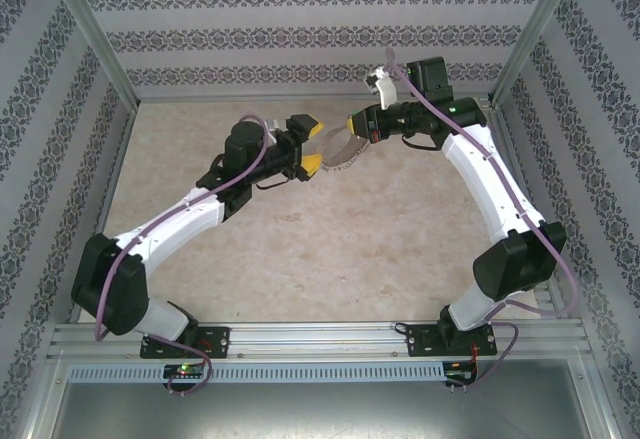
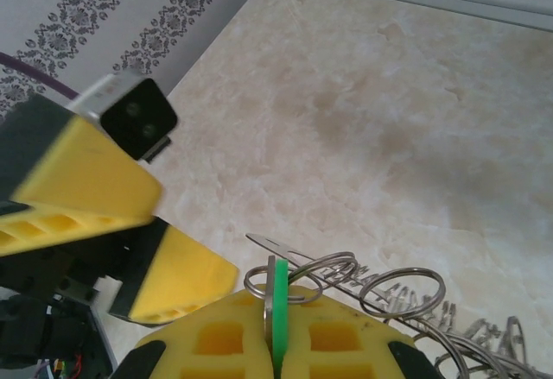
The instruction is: Put the keys on the keyring
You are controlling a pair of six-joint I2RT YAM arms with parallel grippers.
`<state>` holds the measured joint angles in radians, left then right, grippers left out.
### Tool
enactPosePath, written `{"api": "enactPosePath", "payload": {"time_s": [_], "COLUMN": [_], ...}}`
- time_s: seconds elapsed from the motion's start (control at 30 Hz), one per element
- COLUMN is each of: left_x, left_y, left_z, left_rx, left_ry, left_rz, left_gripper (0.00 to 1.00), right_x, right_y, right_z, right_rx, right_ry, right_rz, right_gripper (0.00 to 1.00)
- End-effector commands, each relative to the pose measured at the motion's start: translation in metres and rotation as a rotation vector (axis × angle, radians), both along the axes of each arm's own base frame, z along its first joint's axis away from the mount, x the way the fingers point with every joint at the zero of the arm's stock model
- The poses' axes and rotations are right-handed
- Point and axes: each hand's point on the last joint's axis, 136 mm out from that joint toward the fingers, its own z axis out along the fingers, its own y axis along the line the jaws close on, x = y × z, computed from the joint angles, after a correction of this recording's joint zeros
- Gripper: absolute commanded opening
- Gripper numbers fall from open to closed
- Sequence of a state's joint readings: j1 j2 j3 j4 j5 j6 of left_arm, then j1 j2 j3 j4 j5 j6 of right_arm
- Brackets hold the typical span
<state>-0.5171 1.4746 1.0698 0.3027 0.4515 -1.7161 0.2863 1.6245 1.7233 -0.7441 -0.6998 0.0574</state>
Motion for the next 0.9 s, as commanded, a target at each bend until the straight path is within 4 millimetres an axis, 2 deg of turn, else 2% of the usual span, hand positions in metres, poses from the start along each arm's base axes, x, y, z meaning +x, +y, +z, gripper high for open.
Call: {"api": "enactPosePath", "payload": {"time_s": [0.0, 0.3, 0.6, 0.87], "left_x": [0.003, 0.024, 0.034, 0.044], "left_y": [-0.014, -0.013, -0.016, -0.017], "left_z": [0.015, 0.009, -0.007, -0.016], "left_rx": [-0.078, -0.125, -0.125, -0.134], "left_ry": [-0.018, -0.015, 0.014, 0.012], "left_rz": [-0.02, 0.061, 0.082, 0.109], "left_gripper": [0.85, 0.85, 0.84, 0.58], "right_x": [-0.002, -0.008, -0.012, -0.018], "right_y": [0.01, 0.016, 0.02, 0.023], "right_z": [0.02, 0.018, 0.01, 0.004], "right_rx": [0.036, 0.034, 0.028, 0.024], "right_ry": [-0.054, -0.06, -0.054, -0.046], "right_rz": [0.038, 0.062, 0.079, 0.096], "right_gripper": [0.0, 0.0, 0.0, 0.0]}}
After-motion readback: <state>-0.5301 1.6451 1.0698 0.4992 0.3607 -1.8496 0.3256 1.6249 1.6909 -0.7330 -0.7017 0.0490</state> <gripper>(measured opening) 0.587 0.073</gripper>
